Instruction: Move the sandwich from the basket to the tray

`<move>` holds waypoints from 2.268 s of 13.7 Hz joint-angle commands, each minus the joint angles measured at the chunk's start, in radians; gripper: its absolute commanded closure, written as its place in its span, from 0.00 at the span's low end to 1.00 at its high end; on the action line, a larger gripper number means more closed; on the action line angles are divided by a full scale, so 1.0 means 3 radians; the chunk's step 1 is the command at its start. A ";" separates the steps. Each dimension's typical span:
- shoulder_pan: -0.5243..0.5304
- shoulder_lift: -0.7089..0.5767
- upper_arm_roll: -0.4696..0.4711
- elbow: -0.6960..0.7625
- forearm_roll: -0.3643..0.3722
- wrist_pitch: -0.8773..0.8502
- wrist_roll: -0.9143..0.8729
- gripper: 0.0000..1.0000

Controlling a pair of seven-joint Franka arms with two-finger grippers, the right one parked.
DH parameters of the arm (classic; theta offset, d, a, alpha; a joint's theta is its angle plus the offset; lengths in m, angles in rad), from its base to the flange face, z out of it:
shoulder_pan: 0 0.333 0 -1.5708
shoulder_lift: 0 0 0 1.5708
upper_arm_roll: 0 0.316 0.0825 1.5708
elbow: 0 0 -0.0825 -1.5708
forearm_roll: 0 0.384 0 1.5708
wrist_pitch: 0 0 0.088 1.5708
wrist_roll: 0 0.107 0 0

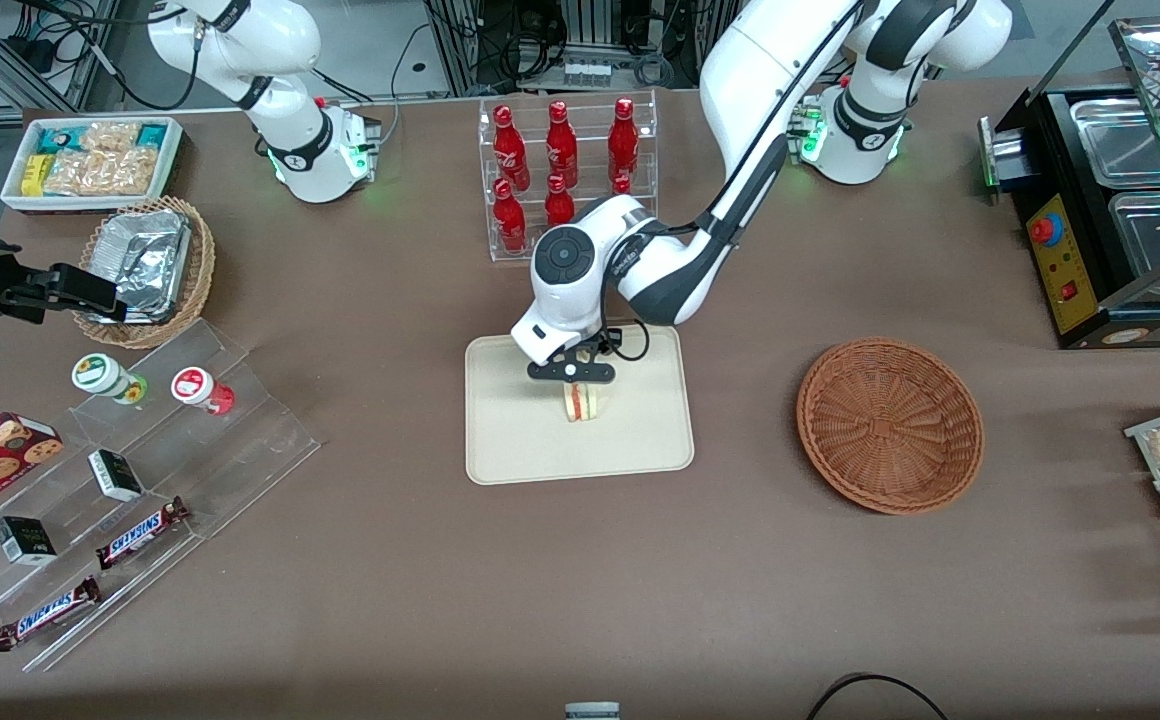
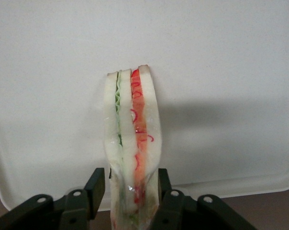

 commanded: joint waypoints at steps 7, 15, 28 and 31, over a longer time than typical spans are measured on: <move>0.0008 -0.0373 0.0078 0.0058 -0.0015 -0.0332 -0.0084 0.01; 0.0574 -0.1313 0.0252 -0.0044 -0.0025 -0.1318 0.0165 0.01; 0.2022 -0.2275 0.0252 -0.0406 -0.0030 -0.2096 0.2190 0.01; 0.2247 -0.2480 0.0258 -0.0601 -0.0030 -0.2086 0.2568 0.01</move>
